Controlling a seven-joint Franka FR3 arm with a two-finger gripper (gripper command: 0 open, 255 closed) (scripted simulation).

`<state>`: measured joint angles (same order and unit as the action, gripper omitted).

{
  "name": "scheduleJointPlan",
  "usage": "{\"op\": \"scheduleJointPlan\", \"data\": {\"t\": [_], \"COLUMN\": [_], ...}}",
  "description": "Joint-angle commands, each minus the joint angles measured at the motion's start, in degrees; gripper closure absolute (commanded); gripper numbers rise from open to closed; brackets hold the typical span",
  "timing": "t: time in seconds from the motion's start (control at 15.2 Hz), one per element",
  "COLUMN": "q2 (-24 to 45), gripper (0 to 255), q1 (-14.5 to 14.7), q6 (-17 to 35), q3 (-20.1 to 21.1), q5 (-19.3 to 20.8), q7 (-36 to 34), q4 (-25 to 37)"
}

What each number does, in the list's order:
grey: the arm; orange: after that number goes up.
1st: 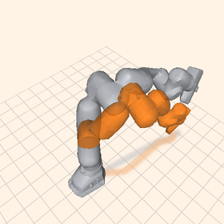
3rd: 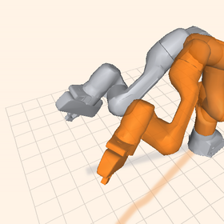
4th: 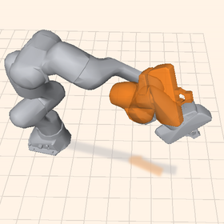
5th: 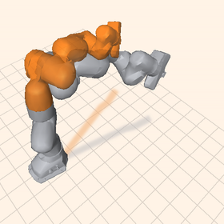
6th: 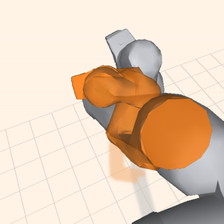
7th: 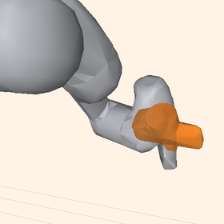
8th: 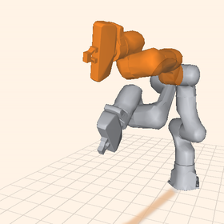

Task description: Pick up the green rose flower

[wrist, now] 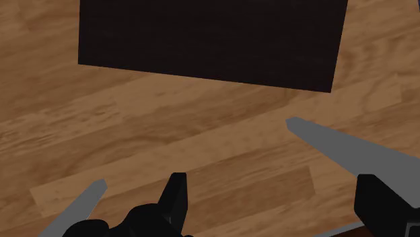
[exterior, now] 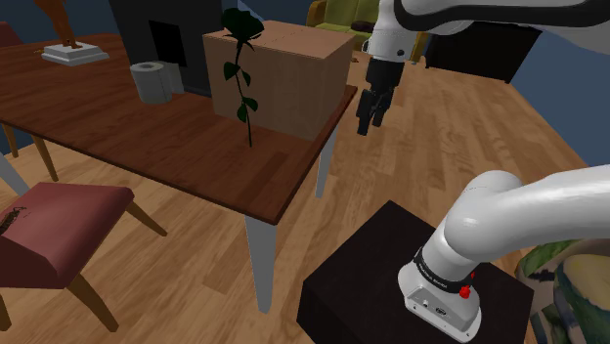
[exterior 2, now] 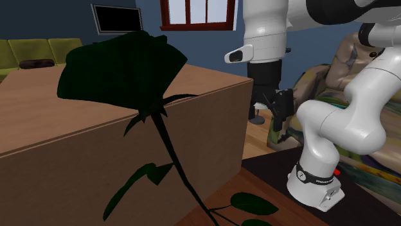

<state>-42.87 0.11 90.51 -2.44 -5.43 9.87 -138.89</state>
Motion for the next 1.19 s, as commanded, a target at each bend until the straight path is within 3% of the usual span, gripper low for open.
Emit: {"op": "scheduleJointPlan", "data": {"t": [0.0, 0.59, 1.12], "q2": [0.00, 9.52, 22.63], "gripper": [0, 0, 0], "q1": [0.00, -0.08, -2.56], "q6": [0.00, 7.43, 10.53], "q3": [0.00, 12.85, 23.82], "q5": [0.00, -2.18, 3.61], "q7": [0.00, -19.16, -37.35], "q4": [0.00, 10.12, 24.94]}}
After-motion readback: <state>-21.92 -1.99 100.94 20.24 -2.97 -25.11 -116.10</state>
